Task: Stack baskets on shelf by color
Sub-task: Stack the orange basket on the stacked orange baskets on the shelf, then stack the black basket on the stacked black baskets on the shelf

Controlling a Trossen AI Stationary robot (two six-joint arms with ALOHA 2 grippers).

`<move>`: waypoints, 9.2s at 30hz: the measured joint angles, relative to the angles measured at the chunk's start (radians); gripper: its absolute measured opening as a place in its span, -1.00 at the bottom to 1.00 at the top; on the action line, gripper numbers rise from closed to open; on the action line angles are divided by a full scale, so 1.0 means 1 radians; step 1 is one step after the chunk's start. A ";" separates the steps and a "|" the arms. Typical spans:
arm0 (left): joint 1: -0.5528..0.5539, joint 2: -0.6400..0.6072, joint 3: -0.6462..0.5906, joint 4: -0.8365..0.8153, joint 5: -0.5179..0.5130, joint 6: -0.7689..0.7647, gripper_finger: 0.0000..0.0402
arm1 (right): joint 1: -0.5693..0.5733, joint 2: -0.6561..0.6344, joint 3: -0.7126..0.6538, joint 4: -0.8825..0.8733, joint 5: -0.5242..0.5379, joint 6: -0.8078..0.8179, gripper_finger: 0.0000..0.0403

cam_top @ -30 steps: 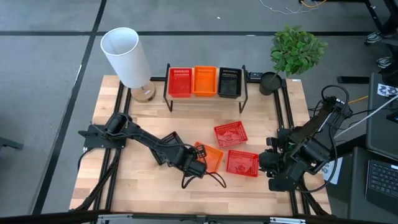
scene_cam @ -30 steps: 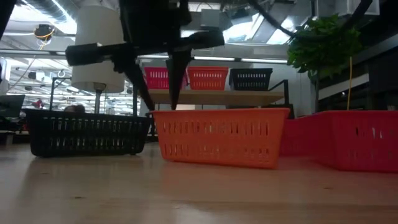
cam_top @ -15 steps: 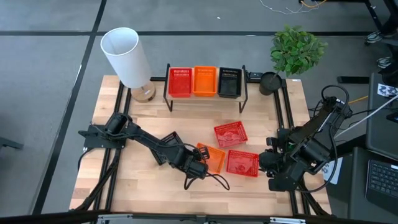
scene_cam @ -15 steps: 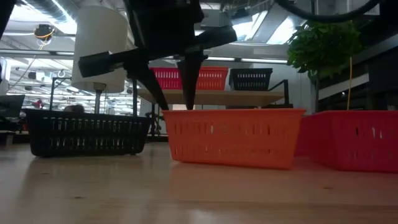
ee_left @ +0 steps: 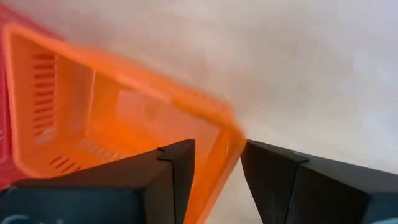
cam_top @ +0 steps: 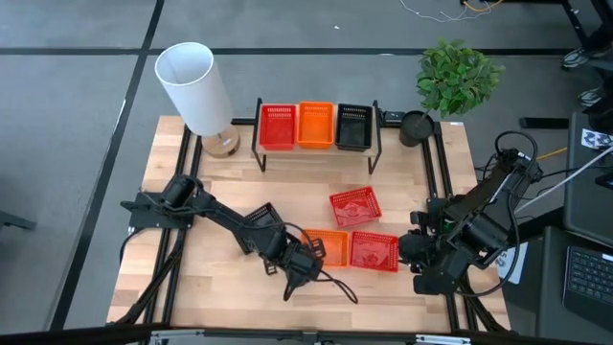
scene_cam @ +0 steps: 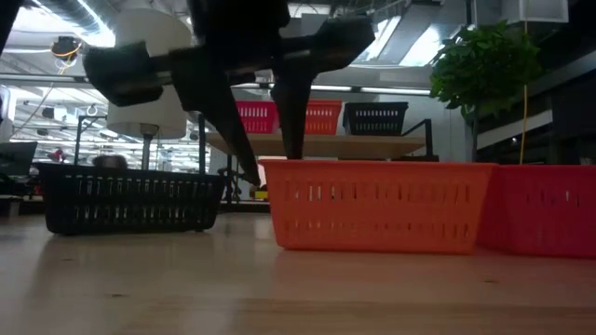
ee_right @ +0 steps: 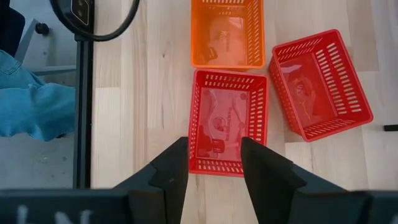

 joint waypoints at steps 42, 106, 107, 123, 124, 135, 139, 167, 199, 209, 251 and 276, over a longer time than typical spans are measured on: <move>-0.093 0.002 0.472 -0.305 -0.087 -0.751 -1.00 | 0.000 0.000 0.000 0.000 -0.002 -0.001 -0.28; 0.653 0.012 0.766 -0.447 -0.106 -0.577 -1.00 | 0.000 0.010 0.001 -0.005 -0.002 0.027 -0.28; 0.653 0.016 0.766 -0.445 -0.107 -0.577 -0.98 | 0.000 0.010 0.001 -0.005 -0.002 0.027 -0.28; 0.622 0.045 0.766 -0.441 -0.156 -0.572 -0.56 | 0.000 0.010 0.000 -0.004 -0.011 0.028 -0.28; 0.613 0.042 0.766 -0.441 -0.160 -0.572 -0.56 | 0.000 0.010 0.000 -0.004 -0.011 0.028 -0.28; 0.463 0.003 0.767 -0.857 -0.038 -0.810 -0.57 | 0.000 0.010 0.000 -0.004 -0.012 0.051 -0.28; 0.410 0.000 0.710 -0.856 0.097 -0.885 -0.57 | 0.006 0.009 0.000 -0.005 -0.011 0.052 -0.28; -0.002 -0.589 -0.453 -0.581 0.063 -1.563 -0.57 | 0.132 0.077 0.000 0.073 0.112 0.235 -0.28; 0.099 -0.582 -0.523 -0.008 0.305 -1.608 -0.75 | 0.132 0.191 0.000 0.171 0.101 0.223 -0.28; -0.071 -0.275 -0.540 0.193 0.216 -1.811 -0.78 | 0.132 0.195 0.000 0.171 0.104 0.152 -0.28; -0.105 -0.462 -0.306 -0.492 -0.279 -1.685 -0.78 | -0.155 0.455 0.001 0.218 0.097 0.007 -0.28; -0.006 -0.940 -1.012 0.600 -0.226 -1.279 -0.78 | -0.382 0.581 0.000 0.340 0.067 0.028 -0.28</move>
